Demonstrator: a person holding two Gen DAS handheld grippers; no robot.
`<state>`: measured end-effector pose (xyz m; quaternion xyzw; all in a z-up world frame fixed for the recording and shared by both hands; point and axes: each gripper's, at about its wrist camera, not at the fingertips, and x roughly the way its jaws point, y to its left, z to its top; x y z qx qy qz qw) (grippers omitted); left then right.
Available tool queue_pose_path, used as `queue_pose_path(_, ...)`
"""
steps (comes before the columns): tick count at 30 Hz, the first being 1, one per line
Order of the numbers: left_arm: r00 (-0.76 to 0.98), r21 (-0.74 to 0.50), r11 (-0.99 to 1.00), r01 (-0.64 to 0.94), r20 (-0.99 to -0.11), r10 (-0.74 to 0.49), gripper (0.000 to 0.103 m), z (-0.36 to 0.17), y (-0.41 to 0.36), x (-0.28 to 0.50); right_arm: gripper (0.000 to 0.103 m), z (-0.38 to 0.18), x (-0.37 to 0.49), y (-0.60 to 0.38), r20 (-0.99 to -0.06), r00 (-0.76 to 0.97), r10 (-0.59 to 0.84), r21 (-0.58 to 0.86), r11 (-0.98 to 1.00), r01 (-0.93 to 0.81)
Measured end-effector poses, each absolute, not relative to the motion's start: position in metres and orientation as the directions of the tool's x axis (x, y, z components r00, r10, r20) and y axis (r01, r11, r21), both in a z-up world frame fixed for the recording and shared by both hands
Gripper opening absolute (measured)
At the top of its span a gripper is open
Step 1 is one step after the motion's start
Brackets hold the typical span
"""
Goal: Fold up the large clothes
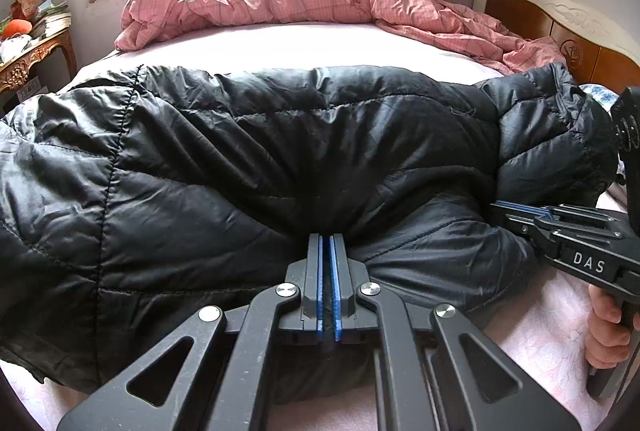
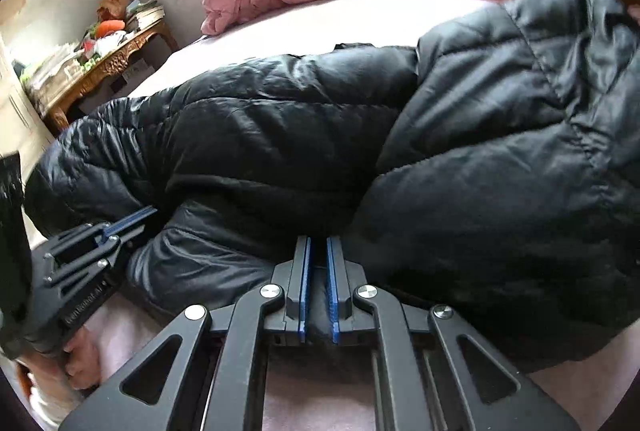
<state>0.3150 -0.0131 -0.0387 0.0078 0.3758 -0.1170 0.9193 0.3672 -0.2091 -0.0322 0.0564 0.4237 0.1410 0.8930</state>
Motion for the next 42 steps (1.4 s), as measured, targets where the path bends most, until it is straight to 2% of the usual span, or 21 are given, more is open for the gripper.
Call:
queue_pose_path(7, 0.696, -0.072, 0.973, 0.221, -0.687, -0.209, 0.006, -0.038, -0.011, 0.314, 0.011, -0.020, 0.354, -0.222, -0.652, 0.652, 0.388, 0.305, 0.921, -0.242)
queue_pose_path(12, 0.701, -0.090, 0.970, 0.227, -0.677, -0.226, 0.006, -0.036, -0.011, 0.312, 0.011, -0.007, 0.344, -0.211, -0.600, 0.691, 0.404, 0.273, 0.915, -0.298)
queue_pose_path(16, 0.711, -0.109, 0.966, 0.236, -0.658, -0.248, 0.006, -0.032, -0.009, 0.309, 0.013, 0.005, 0.332, -0.225, -0.531, 0.763, 0.369, 0.276, 0.926, -0.256)
queue_pose_path(18, 0.728, -0.106, 0.964, 0.245, -0.636, -0.255, 0.011, -0.028, -0.009, 0.304, 0.028, 0.011, 0.319, -0.241, -0.484, 0.821, 0.303, 0.280, 0.942, -0.182)
queue_pose_path(19, 0.738, -0.108, 0.960, 0.256, -0.619, -0.267, 0.014, -0.026, -0.010, 0.301, 0.033, 0.013, 0.311, -0.250, -0.465, 0.843, 0.269, 0.291, 0.946, -0.141)
queue_pose_path(20, 0.754, -0.112, 0.955, 0.274, -0.591, -0.286, 0.020, -0.021, -0.011, 0.296, 0.039, 0.015, 0.301, -0.261, -0.441, 0.867, 0.232, 0.311, 0.946, -0.095)
queue_pose_path(22, 0.791, -0.108, 0.943, 0.315, -0.520, -0.324, 0.028, -0.009, -0.013, 0.283, 0.043, 0.018, 0.282, -0.282, -0.397, 0.904, 0.161, 0.337, 0.941, -0.020)
queue_pose_path(24, 0.800, -0.113, 0.919, 0.378, -0.459, -0.385, 0.028, -0.001, -0.016, 0.271, 0.062, 0.018, 0.260, -0.308, -0.359, 0.930, 0.078, 0.392, 0.917, 0.074)
queue_pose_path(26, 0.781, -0.139, 0.888, 0.438, -0.431, -0.452, 0.023, 0.004, -0.020, 0.266, 0.066, 0.009, 0.245, -0.334, -0.356, 0.933, 0.046, 0.481, 0.865, 0.141)
queue_pose_path(28, 0.757, -0.158, 0.878, 0.453, -0.453, -0.472, 0.023, 0.005, -0.023, 0.268, 0.067, -0.007, 0.236, -0.359, -0.349, 0.929, 0.122, 0.599, 0.792, 0.120)
queue_pose_path(30, 0.737, -0.173, 0.877, 0.448, -0.484, -0.472, 0.023, 0.003, -0.028, 0.273, 0.081, -0.020, 0.233, -0.372, -0.317, 0.920, 0.231, 0.682, 0.730, 0.051)
queue_pose_path(31, 0.729, -0.169, 0.883, 0.438, -0.508, -0.459, 0.023, 0.002, -0.031, 0.278, 0.083, -0.027, 0.235, -0.378, -0.318, 0.906, 0.279, 0.717, 0.696, 0.037)
queue_pose_path(35, 0.684, -0.218, 0.894, 0.391, -0.582, -0.440, 0.024, -0.013, -0.033, 0.297, 0.083, -0.042, 0.253, -0.390, -0.383, 0.881, 0.279, 0.750, 0.650, 0.121)
queue_pose_path(39, 0.642, -0.267, 0.890, 0.369, -0.620, -0.452, 0.027, -0.026, -0.028, 0.307, 0.083, -0.035, 0.278, -0.374, -0.406, 0.852, 0.332, 0.715, 0.695, 0.070)
queue_pose_path(42, 0.648, -0.217, 0.902, 0.374, -0.634, -0.422, 0.029, -0.026, -0.033, 0.306, 0.084, -0.038, 0.302, -0.367, -0.447, 0.808, 0.383, 0.722, 0.688, 0.073)
